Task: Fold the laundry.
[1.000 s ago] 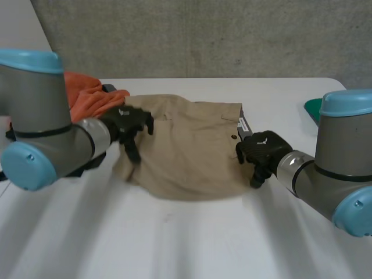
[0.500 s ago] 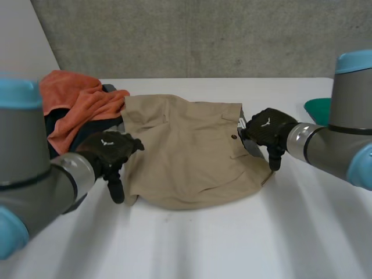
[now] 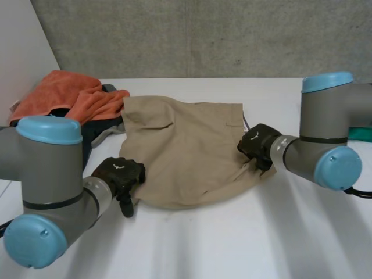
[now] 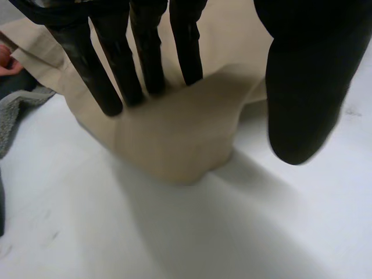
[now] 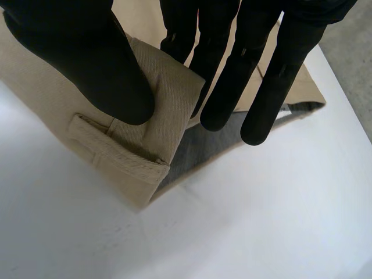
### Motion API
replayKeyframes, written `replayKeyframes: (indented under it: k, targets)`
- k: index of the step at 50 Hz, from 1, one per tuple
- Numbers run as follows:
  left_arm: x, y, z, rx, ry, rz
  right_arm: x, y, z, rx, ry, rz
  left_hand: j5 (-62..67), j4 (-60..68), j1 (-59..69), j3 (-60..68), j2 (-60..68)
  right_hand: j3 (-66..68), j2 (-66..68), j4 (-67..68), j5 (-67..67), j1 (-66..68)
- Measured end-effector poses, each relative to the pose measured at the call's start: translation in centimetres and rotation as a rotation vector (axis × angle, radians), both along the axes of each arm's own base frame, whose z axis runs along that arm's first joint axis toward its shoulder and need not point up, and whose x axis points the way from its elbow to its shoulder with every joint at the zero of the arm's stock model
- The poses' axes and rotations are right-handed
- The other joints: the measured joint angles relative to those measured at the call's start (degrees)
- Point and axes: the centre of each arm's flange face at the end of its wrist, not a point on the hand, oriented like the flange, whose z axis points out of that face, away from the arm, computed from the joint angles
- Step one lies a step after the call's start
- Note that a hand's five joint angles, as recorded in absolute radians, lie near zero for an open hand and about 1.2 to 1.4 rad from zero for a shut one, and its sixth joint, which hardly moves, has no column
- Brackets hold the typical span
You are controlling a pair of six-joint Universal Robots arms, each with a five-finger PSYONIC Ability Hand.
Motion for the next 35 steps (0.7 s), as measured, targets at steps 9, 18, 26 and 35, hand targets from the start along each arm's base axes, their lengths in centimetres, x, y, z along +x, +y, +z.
replayKeyframes:
  k: [9, 18, 26, 35]
  targets:
    - [-0.9, -0.6, 0.1, -0.023, -0.01, -0.028, -3.2, 1.8, 1.0, 0.071, -0.019, -0.038, 35.6, 36.9, 30.5, 35.5, 35.7, 0.0, 0.0, 0.0, 0.4, 0.0]
    - [-0.9, 2.0, 2.4, -0.012, -0.124, -0.219, -6.4, 7.6, 2.2, 0.182, 0.087, -0.021, 35.6, 37.0, 30.5, 35.6, 35.9, 0.0, 0.0, 0.0, 0.4, 0.0]
    - [-0.3, 4.6, 4.4, 0.027, -0.272, -0.395, -7.6, 12.7, 2.1, 0.29, 0.225, 0.109, 35.6, 37.0, 30.5, 35.8, 36.0, 0.1, 0.0, 0.0, 0.4, 0.0]
    - [-1.3, 1.7, 4.3, -0.052, -0.368, -0.381, -6.7, 9.4, 2.9, 0.223, 0.12, 0.016, 35.6, 37.0, 30.5, 35.8, 36.0, 0.2, 0.0, 0.0, 0.8, 0.0]
